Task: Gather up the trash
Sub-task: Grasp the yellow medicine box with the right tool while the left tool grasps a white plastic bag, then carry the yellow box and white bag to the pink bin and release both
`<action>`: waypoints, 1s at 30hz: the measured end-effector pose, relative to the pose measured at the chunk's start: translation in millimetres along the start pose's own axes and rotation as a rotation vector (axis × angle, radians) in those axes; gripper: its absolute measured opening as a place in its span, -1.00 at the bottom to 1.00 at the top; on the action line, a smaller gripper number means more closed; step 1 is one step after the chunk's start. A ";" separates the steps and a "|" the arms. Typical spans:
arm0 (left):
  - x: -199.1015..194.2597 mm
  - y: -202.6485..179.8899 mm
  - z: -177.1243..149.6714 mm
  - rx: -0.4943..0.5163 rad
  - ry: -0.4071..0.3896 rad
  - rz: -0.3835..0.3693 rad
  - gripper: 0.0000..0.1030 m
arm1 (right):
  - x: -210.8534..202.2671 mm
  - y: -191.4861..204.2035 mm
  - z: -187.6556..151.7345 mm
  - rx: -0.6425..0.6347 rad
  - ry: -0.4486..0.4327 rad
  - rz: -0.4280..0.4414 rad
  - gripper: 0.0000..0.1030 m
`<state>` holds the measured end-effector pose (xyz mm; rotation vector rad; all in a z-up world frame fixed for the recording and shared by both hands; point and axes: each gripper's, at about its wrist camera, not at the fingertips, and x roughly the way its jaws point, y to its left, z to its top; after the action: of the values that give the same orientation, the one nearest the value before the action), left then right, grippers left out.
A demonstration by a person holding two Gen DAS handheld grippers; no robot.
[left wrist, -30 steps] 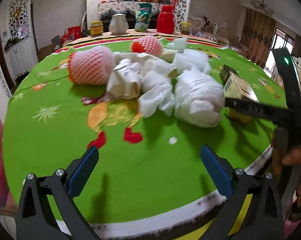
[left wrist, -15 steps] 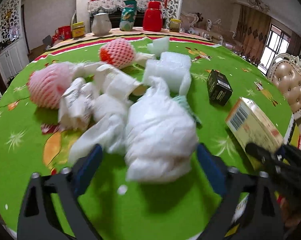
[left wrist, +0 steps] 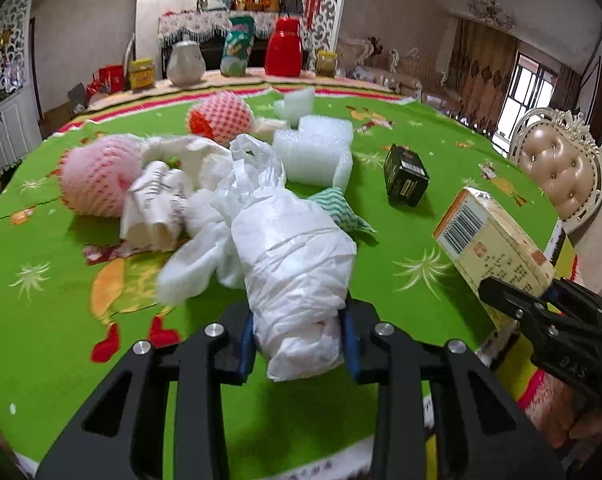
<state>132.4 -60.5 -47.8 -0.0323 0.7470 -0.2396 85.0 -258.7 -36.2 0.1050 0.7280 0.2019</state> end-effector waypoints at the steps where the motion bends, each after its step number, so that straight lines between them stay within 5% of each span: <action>1: -6.7 3.4 -2.5 -0.006 -0.013 0.000 -0.36 | -1.3 3.5 -0.1 -0.007 -0.004 0.006 -0.03; 30: -149.2 121.3 -73.2 -0.062 -0.292 0.253 -0.31 | -20.5 182.2 -6.0 -0.340 -0.136 0.296 -0.03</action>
<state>2.0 95.5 -15.6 -0.0303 0.4615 0.0306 39.4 -85.4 2.8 -0.0978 0.5317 0.5923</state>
